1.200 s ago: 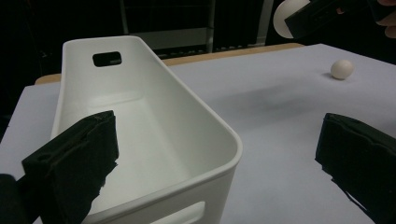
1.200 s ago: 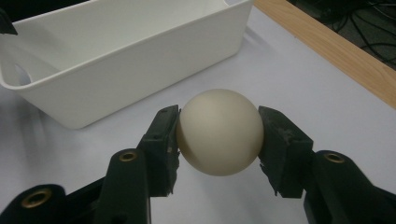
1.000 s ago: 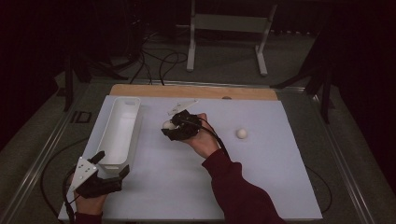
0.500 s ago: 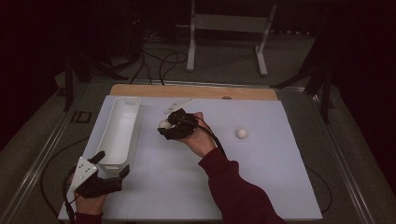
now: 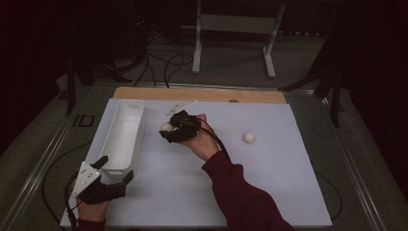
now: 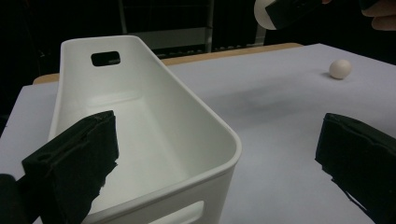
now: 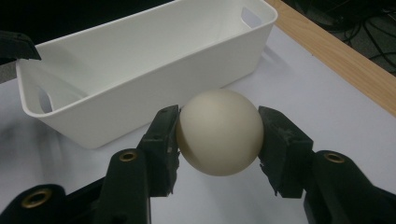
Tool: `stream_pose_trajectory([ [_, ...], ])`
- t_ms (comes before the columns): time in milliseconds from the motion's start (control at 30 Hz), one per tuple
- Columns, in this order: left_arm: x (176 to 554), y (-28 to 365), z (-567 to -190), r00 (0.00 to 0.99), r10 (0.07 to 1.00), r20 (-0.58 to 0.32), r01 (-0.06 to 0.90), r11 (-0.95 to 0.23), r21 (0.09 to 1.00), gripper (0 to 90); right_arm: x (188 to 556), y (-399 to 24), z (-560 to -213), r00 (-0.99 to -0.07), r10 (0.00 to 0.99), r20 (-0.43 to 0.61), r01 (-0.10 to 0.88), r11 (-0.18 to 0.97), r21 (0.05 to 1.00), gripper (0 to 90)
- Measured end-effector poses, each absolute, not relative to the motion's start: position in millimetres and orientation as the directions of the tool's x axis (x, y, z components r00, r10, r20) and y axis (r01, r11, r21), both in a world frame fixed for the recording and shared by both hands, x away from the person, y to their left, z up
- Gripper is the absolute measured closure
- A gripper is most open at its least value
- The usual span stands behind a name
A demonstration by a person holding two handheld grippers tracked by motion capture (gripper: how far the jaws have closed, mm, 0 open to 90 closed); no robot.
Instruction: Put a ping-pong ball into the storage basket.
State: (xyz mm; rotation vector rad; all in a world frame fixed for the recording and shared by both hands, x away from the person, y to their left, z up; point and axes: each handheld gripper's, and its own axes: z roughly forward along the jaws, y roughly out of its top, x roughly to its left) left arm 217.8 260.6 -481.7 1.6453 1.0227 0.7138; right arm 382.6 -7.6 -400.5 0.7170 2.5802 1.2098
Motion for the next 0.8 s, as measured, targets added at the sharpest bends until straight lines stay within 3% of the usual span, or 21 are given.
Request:
stream_pose_trajectory([
  [800,217.2,260.8,-481.4,0.463,0.886,-0.029,0.277,-0.113,0.954,0.1,383.2,6.9,-401.1,-0.871,0.490,0.041,0.340,0.541,0.769,50.4],
])
